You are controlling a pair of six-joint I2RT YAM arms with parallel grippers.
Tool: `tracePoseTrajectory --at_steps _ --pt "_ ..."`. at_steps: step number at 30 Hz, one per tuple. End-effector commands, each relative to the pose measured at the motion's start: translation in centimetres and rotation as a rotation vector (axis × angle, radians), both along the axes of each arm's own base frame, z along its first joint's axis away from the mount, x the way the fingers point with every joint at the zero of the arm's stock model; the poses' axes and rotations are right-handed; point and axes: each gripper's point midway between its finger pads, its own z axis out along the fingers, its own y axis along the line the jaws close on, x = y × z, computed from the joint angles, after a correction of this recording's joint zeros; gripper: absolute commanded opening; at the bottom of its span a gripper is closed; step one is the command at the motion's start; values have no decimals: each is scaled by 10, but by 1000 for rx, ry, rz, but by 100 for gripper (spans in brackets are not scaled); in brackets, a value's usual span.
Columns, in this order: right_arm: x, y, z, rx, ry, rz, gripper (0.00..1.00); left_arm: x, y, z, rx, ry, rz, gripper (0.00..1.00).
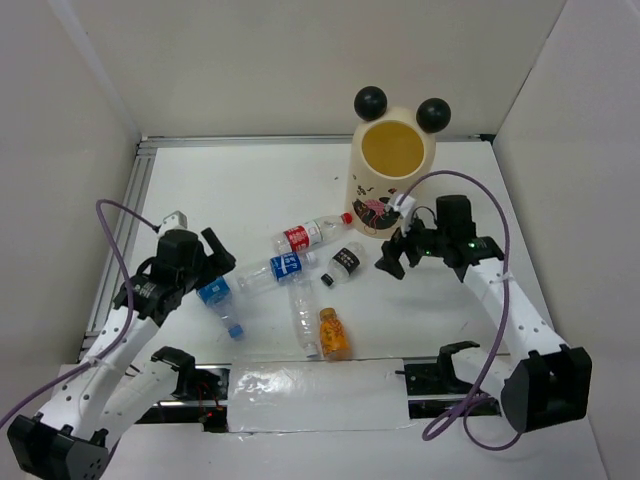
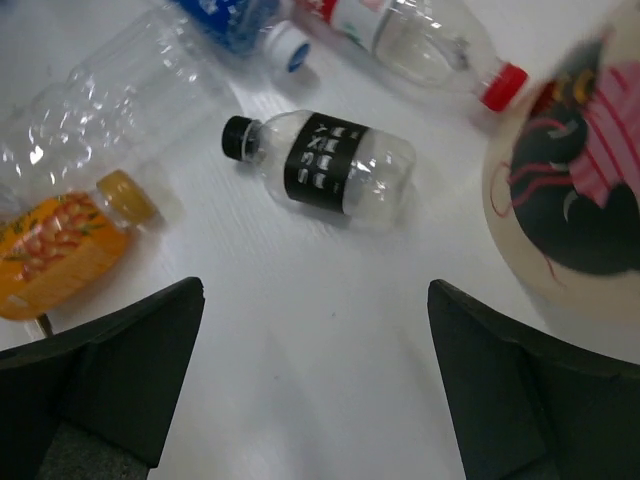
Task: Put the plastic bottles in the bin
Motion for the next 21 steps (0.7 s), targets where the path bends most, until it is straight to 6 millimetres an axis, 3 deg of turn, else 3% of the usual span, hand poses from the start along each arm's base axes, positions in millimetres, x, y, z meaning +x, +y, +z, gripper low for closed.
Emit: tracePoseTrajectory --at_steps 1,3,4,8,14,21 --pt "-11 30 10 -69 -165 307 100 -10 -9 -11 -15 46 -15 97" --pt "-22 44 4 -153 -264 445 100 -10 -13 -17 1 55 -45 97" --pt "-20 47 5 -220 -400 523 100 -10 -13 -19 12 63 -46 97" --pt "-26 64 2 -361 -679 757 100 -11 -16 -22 23 69 -48 97" --pt "-16 91 -27 -428 -740 927 100 -22 -8 -49 1 154 61 97" --pt "-1 112 -63 -527 -751 1080 100 -19 -6 -56 -2 164 102 97"
